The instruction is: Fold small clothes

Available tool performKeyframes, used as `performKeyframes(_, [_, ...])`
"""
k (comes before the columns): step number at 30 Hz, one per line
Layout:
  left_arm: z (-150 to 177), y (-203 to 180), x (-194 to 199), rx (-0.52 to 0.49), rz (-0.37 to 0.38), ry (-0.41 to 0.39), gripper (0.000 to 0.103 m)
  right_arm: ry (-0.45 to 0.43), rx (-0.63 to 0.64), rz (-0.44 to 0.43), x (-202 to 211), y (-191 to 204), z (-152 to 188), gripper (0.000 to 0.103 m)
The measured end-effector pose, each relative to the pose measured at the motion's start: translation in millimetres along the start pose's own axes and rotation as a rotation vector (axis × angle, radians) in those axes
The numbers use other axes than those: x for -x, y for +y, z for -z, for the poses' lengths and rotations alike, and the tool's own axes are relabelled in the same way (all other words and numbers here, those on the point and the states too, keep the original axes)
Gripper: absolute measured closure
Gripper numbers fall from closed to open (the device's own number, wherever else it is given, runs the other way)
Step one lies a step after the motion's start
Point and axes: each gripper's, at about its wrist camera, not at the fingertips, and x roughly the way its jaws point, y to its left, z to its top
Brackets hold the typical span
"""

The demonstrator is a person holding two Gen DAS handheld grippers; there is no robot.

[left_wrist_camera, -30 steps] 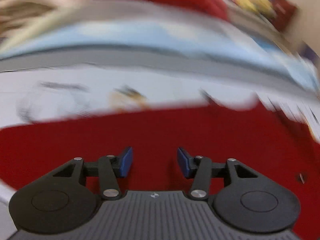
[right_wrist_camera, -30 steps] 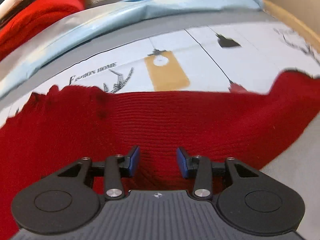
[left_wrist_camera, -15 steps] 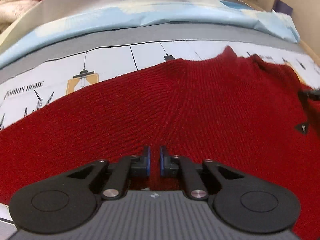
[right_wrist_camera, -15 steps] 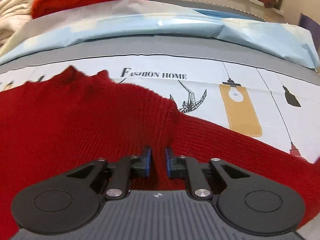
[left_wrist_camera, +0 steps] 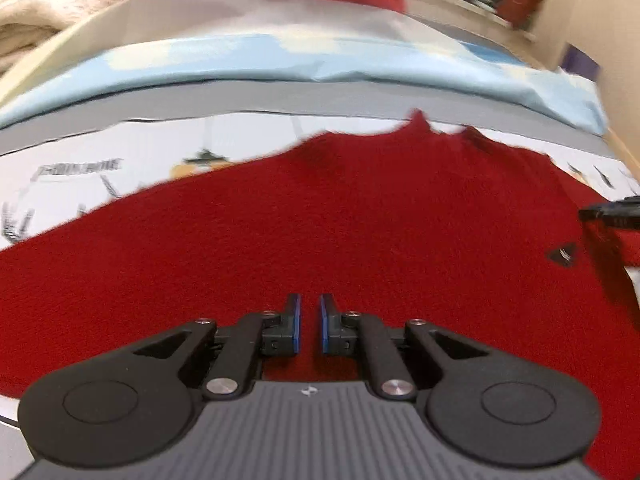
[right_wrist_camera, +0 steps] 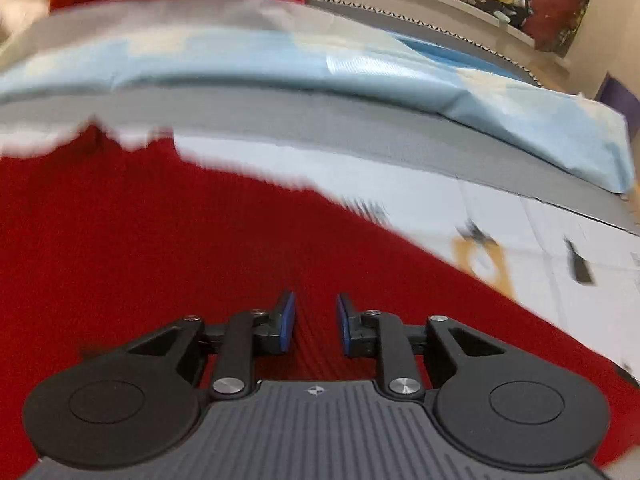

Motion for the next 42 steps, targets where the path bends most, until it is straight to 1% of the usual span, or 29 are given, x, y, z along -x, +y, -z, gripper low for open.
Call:
performKeyframes(2, [15.5, -5.4, -8.3, -0.050, 0.009, 0.094, 0.092, 0.051, 0.029, 0.006, 12.3, -13.3, 29.1, 0.075])
performKeyframes(3, [22.4, -7.8, -1.4, -0.082, 0.007, 0.063, 0.091, 0.069, 0.019, 0.008, 21.9, -22.4, 44.1, 0.073])
performKeyframes(5, [28.0, -10.6, 8.8, -0.131, -0.002, 0.106, 0.091, 0.108, -0.016, -0.008, 43.0, -37.9, 65.9, 0.067])
performKeyframes(6, [29.3, -10.2, 14.7, -0.132, -0.010, 0.129, 0.091, 0.130, -0.053, -0.015, 55.1, -46.9, 76.4, 0.066])
performKeyframes(8, [31.4, -9.3, 31.7, -0.100, -0.018, 0.175, 0.090, 0.171, -0.123, -0.025, 77.1, -61.8, 96.5, 0.066])
performKeyframes(9, [32.8, -11.2, 44.3, -0.085, -0.021, 0.186, 0.082, 0.174, -0.160, -0.025, 92.5, -69.5, 106.9, 0.066])
performKeyframes(10, [34.6, -15.2, 58.3, -0.081, -0.026, 0.185, 0.075, 0.156, -0.190, -0.031, 107.2, -73.9, 116.5, 0.066])
performKeyframes(11, [36.1, -19.9, 75.5, -0.084, -0.033, 0.167, 0.062, 0.126, -0.224, -0.049, 126.0, -79.4, 124.8, 0.066])
performKeyframes(12, [39.0, -25.9, 94.7, -0.094, -0.038, 0.137, 0.056, 0.100, -0.257, -0.069, 145.2, -84.3, 133.2, 0.066])
performKeyframes(14, [51.2, -40.1, 134.1, -0.113, -0.032, 0.070, 0.051, 0.051, -0.319, -0.107, 180.2, -92.6, 151.3, 0.065])
performKeyframes(16, [68.7, -54.8, 168.4, -0.111, -0.014, 0.014, 0.050, 0.003, -0.374, -0.154, 211.2, -98.1, 173.1, 0.064])
performKeyframes(19, [105.3, -74.1, 210.9, -0.071, 0.007, -0.066, 0.048, -0.038, -0.399, -0.179, 242.1, -92.1, 208.4, 0.063])
performKeyframes(20, [121.1, -80.4, 222.2, -0.050, 0.008, -0.088, 0.044, -0.041, -0.399, -0.176, 248.9, -90.2, 220.6, 0.063])
performKeyframes(21, [130.3, -87.7, 225.2, -0.044, 0.003, -0.098, 0.038, -0.037, -0.411, -0.171, 252.8, -89.2, 234.9, 0.063])
performKeyframes(23, [158.9, -99.6, 231.3, -0.056, -0.029, -0.096, 0.030, -0.010, -0.442, -0.167, 253.6, -88.2, 257.5, 0.063])
performKeyframes(24, [172.1, -104.3, 230.2, -0.055, -0.061, -0.082, 0.030, 0.004, -0.454, -0.158, 255.0, -87.8, 265.4, 0.063])
performKeyframes(25, [184.6, -105.9, 227.8, -0.040, -0.097, -0.060, 0.030, 0.000, -0.464, -0.147, 259.8, -86.9, 270.3, 0.063])
performKeyframes(26, [197.0, -107.4, 227.1, -0.013, -0.128, -0.038, 0.030, -0.026, -0.472, -0.141, 263.0, -86.2, 273.3, 0.063])
performKeyframes(27, [207.6, -109.2, 228.1, 0.012, -0.141, -0.019, 0.030, -0.040, -0.468, -0.135, 264.9, -84.6, 276.7, 0.062])
performKeyframes(28, [216.1, -110.6, 227.3, 0.023, -0.155, -0.011, 0.030, -0.037, -0.457, -0.125, 264.2, -82.2, 280.0, 0.062])
performKeyframes(30, [229.5, -111.7, 224.6, 0.029, -0.203, -0.022, 0.030, -0.005, -0.440, -0.093, 259.4, -75.9, 286.0, 0.062])
performKeyframes(31, [235.1, -110.9, 221.5, 0.043, -0.219, -0.027, 0.030, 0.002, -0.440, -0.088, 258.1, -74.7, 288.8, 0.062])
performKeyframes(33, [246.5, -104.2, 209.8, 0.090, -0.203, -0.032, 0.030, 0.009, -0.444, -0.099, 252.5, -68.9, 288.7, 0.062])
performKeyframes(34, [250.5, -101.1, 201.5, 0.105, -0.207, -0.011, 0.030, 0.011, -0.438, -0.104, 249.7, -65.5, 288.1, 0.059])
performKeyframes(35, [250.9, -97.8, 193.2, 0.124, -0.239, 0.017, 0.031, 0.021, -0.421, -0.106, 245.5, -61.6, 288.9, 0.058])
performKeyframes(37, [247.5, -90.7, 182.6, 0.154, -0.273, 0.022, 0.031, 0.060, -0.384, -0.088, 234.1, -54.2, 288.6, 0.058])
performKeyframes(40, [247.1, -77.3, 175.7, 0.193, -0.271, 0.049, 0.031, 0.114, -0.383, -0.083, 221.9, -48.3, 293.0, 0.058])
performKeyframes(41, [247.8, -73.8, 172.1, 0.206, -0.272, 0.068, 0.033, 0.125, -0.388, -0.085, 218.5, -47.3, 295.2, 0.059])
performKeyframes(42, [249.7, -70.6, 170.0, 0.216, -0.277, 0.090, 0.037, 0.136, -0.388, -0.080, 215.8, -45.9, 296.7, 0.059])
